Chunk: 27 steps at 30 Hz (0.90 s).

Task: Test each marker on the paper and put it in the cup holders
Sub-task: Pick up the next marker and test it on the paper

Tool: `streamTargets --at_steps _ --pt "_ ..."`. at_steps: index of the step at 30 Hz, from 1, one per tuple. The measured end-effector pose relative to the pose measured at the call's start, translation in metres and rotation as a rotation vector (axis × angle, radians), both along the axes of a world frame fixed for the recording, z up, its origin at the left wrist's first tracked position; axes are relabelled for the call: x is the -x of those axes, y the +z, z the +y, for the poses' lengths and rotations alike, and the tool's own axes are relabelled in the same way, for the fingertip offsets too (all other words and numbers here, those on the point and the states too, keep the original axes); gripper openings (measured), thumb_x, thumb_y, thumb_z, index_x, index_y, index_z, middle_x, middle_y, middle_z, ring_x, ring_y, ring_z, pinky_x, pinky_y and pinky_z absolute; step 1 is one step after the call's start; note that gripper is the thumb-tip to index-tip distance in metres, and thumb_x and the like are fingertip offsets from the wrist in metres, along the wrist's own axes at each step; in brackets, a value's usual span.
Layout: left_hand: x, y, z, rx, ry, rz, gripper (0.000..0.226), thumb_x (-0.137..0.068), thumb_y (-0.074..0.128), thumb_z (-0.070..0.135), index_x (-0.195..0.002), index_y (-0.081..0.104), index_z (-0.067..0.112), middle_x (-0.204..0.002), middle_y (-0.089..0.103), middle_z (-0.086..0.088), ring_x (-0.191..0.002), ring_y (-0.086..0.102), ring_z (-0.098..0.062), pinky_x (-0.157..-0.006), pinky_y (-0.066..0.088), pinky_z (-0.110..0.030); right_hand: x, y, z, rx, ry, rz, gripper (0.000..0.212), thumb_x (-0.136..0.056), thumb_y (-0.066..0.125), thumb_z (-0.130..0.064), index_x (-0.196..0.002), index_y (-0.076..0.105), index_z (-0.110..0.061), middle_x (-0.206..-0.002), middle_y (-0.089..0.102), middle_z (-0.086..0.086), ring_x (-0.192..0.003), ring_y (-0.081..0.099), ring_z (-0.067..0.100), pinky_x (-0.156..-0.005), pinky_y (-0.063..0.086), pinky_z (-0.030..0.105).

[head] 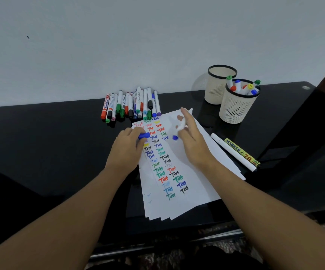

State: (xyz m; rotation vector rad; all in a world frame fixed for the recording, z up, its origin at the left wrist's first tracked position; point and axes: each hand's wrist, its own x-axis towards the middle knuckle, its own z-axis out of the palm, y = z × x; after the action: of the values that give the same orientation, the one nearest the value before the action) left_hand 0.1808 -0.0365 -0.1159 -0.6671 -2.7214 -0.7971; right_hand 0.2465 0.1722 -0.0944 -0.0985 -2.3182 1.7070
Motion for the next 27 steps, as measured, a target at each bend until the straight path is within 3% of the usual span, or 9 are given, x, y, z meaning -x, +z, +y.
streamTargets --at_steps 3,6,8,10,13,15,20,27 --pt "-0.002 0.001 0.0 -0.007 0.004 0.008 0.023 -0.103 0.053 0.025 -0.126 0.056 0.021 -0.112 0.061 0.002 -0.099 0.053 -0.015 -0.08 0.044 -0.03 -0.001 0.001 0.0 -0.106 -0.044 -0.001 0.038 -0.111 0.043 -0.033 -0.149 0.043 -0.038 -0.136 0.056 -0.013 -0.106 0.068 0.004 -0.106 0.05 0.034" --pt "-0.003 0.002 0.0 -0.016 0.023 0.002 0.023 -0.104 0.052 0.027 -0.126 0.055 0.022 -0.113 0.063 0.002 -0.096 0.055 -0.013 -0.079 0.047 -0.032 0.0 0.004 -0.002 -0.11 0.009 -0.033 0.046 -0.11 0.046 -0.027 -0.149 0.03 -0.045 -0.137 0.06 -0.005 -0.085 0.075 0.01 -0.102 0.052 0.034" --pt "-0.003 0.002 0.0 -0.022 0.03 0.003 0.023 -0.105 0.052 0.026 -0.127 0.054 0.022 -0.115 0.064 0.002 -0.096 0.056 -0.012 -0.077 0.046 -0.03 0.003 0.007 -0.002 -0.132 0.015 -0.101 0.044 -0.108 0.052 -0.028 -0.146 0.031 -0.037 -0.136 0.065 -0.005 -0.088 0.074 0.01 -0.102 0.054 0.036" --pt "-0.004 0.003 0.001 -0.024 0.032 0.002 0.024 -0.105 0.051 0.026 -0.128 0.053 0.021 -0.116 0.065 0.002 -0.093 0.054 -0.009 -0.074 0.041 -0.025 0.006 0.012 0.0 -0.258 0.01 -0.138 0.028 -0.106 0.056 -0.03 -0.133 0.046 -0.031 -0.125 0.069 -0.007 -0.095 0.07 0.011 -0.099 0.055 0.041" --pt "-0.005 0.005 0.002 -0.03 0.039 -0.004 0.025 -0.106 0.048 0.027 -0.129 0.052 0.02 -0.114 0.066 0.001 -0.087 0.052 -0.007 -0.063 0.034 -0.018 0.009 0.016 0.006 -0.57 -0.003 -0.104 0.025 -0.105 0.058 -0.03 -0.129 0.056 -0.034 -0.113 0.067 -0.009 -0.094 0.063 0.015 -0.086 0.056 0.039" --pt "-0.006 0.007 0.002 -0.035 0.04 -0.005 0.025 -0.106 0.047 0.027 -0.13 0.052 0.019 -0.112 0.066 -0.001 -0.086 0.053 -0.009 -0.063 0.035 -0.022 0.012 0.015 0.011 -0.717 -0.002 -0.082 0.028 -0.105 0.058 -0.031 -0.132 0.058 -0.038 -0.113 0.068 -0.004 -0.095 0.06 0.017 -0.086 0.054 0.042" --pt "-0.008 0.009 0.004 -0.016 0.048 -0.024 0.028 -0.106 0.046 0.027 -0.133 0.051 0.019 -0.111 0.067 -0.004 -0.088 0.054 -0.012 -0.065 0.037 -0.026 0.013 0.013 0.017 -0.793 0.03 -0.113 0.031 -0.106 0.056 -0.032 -0.135 0.057 -0.043 -0.117 0.067 -0.003 -0.105 0.057 0.018 -0.096 0.049 0.045" --pt "-0.009 0.009 0.003 0.003 -0.001 -0.011 0.029 -0.106 0.048 0.028 -0.133 0.052 0.019 -0.118 0.067 -0.004 -0.096 0.059 -0.017 -0.071 0.039 -0.027 0.016 0.016 0.015 -0.885 0.071 -0.087 0.032 -0.107 0.053 -0.033 -0.137 0.055 -0.045 -0.113 0.064 -0.004 -0.108 0.054 0.019 -0.093 0.038 0.04"
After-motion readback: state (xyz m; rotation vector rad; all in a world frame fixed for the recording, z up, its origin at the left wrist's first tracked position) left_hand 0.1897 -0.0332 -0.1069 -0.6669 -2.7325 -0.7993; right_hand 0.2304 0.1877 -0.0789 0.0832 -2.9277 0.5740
